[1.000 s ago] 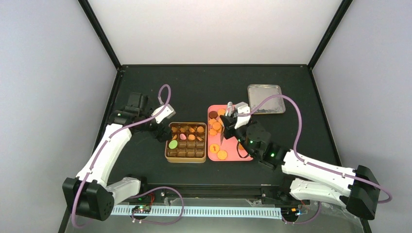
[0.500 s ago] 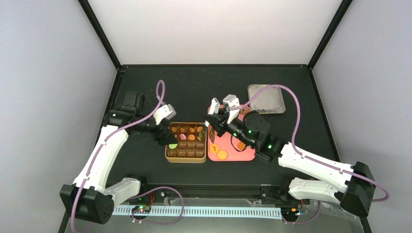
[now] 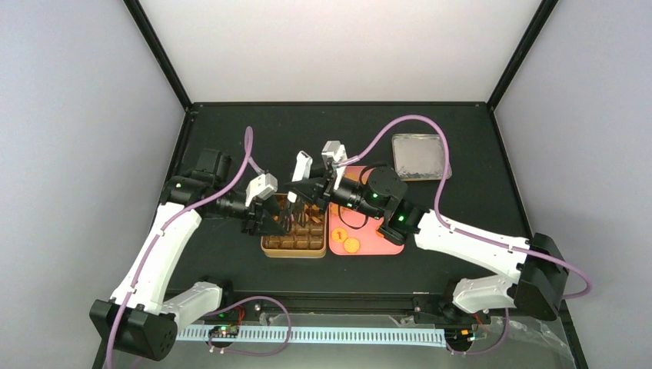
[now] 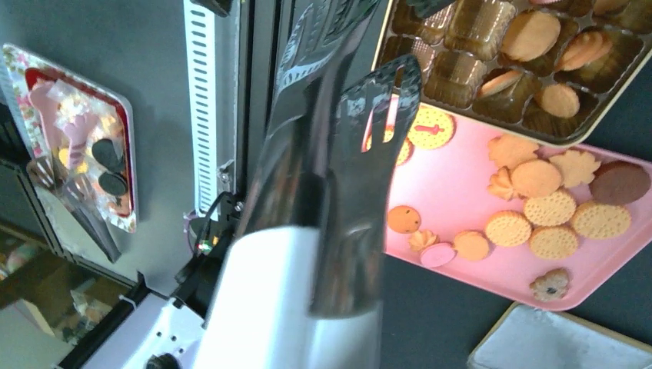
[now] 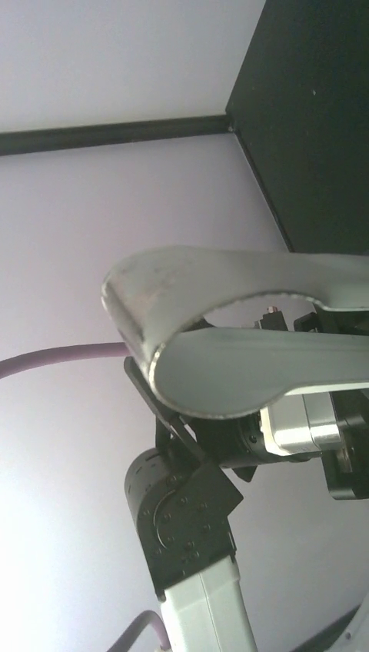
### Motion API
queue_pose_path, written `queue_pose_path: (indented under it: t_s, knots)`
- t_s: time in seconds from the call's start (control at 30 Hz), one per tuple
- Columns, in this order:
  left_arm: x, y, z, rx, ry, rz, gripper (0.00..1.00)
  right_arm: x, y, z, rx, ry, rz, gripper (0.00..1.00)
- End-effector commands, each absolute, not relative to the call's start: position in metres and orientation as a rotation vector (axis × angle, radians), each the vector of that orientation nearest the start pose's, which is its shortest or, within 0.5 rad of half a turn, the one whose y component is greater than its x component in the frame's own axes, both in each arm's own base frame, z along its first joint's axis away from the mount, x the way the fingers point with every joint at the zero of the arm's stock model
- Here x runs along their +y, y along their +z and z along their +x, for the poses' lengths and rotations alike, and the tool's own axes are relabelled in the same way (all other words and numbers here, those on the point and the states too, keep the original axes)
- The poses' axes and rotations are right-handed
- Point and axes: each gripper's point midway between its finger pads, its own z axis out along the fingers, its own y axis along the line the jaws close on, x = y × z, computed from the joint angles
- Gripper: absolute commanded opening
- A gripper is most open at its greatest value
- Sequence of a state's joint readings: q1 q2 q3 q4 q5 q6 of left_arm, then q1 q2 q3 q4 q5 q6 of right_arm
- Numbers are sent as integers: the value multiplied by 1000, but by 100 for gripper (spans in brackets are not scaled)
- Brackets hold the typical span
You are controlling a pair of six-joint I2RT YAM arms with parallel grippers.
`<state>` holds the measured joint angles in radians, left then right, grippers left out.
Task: Pack the cookies
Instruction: Pass from the right arm to the left
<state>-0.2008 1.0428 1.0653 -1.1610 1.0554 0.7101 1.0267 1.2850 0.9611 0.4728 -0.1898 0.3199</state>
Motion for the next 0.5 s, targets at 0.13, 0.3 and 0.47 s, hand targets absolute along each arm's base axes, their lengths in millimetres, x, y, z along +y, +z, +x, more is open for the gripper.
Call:
queue_pose_path:
  t_s: [0.13, 0.3, 0.47]
  knots:
    - [-192, 281, 142, 1776, -1260, 1304, 42, 395, 425, 177, 1212, 1358, -730, 30]
    - [-194, 284, 134, 1757, -1337, 1322, 17, 402, 425, 169, 1187, 1409, -779, 30]
    - [-194, 282, 133, 1764, -1359, 1322, 18, 410, 428, 166, 1166, 1458, -797, 30]
